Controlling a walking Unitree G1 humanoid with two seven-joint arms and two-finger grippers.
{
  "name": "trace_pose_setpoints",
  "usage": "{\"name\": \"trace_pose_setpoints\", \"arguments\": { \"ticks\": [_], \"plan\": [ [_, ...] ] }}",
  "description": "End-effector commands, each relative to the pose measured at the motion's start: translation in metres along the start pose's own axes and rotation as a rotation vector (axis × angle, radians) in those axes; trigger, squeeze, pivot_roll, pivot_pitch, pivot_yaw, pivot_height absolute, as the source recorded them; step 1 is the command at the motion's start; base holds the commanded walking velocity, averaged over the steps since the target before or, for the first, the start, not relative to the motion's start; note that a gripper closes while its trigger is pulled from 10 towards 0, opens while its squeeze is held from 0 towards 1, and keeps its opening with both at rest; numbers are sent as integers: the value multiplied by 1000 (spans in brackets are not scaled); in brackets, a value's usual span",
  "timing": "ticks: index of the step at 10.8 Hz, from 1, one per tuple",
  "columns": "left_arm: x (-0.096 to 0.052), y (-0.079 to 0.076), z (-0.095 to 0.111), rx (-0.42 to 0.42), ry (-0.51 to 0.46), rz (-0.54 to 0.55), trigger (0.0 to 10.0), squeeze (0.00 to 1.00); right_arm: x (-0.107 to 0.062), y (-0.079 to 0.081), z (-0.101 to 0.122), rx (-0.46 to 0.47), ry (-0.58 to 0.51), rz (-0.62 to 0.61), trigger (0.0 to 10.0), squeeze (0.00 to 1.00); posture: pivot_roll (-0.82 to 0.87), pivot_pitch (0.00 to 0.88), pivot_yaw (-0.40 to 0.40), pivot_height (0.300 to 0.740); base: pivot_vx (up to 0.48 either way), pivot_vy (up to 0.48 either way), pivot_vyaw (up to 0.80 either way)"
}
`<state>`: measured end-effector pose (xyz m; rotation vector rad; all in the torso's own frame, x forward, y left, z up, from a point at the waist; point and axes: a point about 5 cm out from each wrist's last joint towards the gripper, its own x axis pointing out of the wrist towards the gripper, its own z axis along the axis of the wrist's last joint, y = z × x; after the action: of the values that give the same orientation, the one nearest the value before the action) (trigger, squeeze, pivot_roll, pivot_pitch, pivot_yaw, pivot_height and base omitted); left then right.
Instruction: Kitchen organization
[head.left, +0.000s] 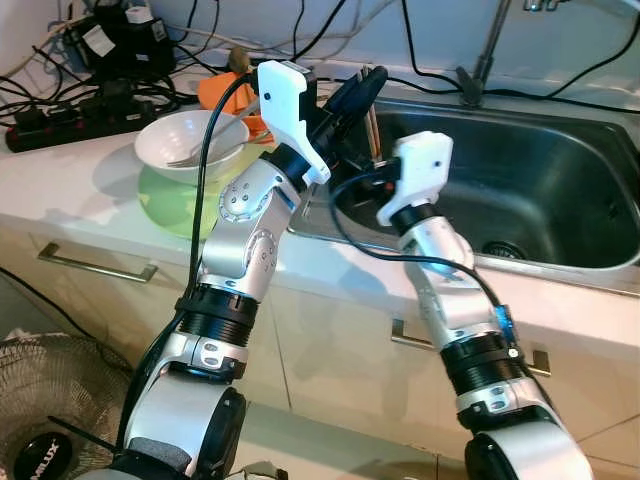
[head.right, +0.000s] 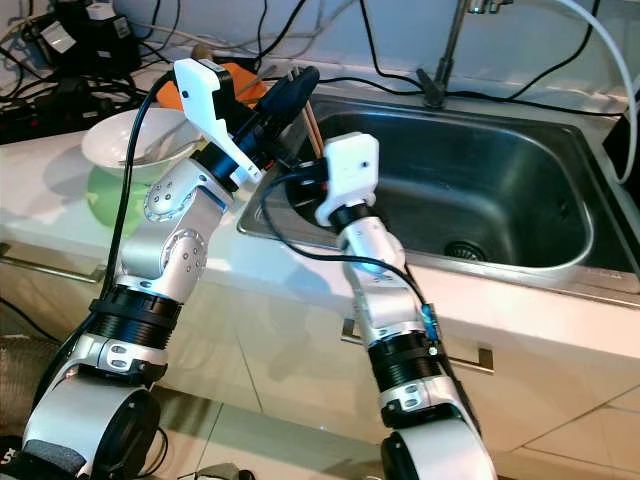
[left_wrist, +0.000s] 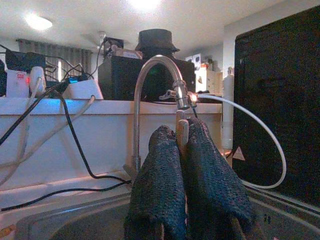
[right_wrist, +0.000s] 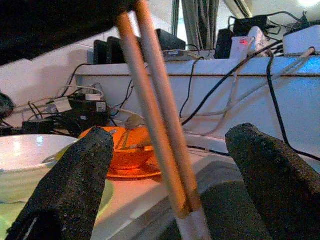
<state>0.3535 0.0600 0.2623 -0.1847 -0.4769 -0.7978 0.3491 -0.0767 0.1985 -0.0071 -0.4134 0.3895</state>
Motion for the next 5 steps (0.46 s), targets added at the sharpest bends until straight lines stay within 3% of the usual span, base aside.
{"name": "trace_pose_setpoints", "arguments": {
  "ticks": [1,5],
  "plan": [
    [1,-3,3,17,1,-24,10000,0,3,-1,1,-3,4,-5,0,0,60,14,25,740,0,0,0],
    [2,-5,4,16,2,-32,10000,0,4,0,0,-3,8,-10,0,0,64,17,25,740,0,0,0]
  ]
}}
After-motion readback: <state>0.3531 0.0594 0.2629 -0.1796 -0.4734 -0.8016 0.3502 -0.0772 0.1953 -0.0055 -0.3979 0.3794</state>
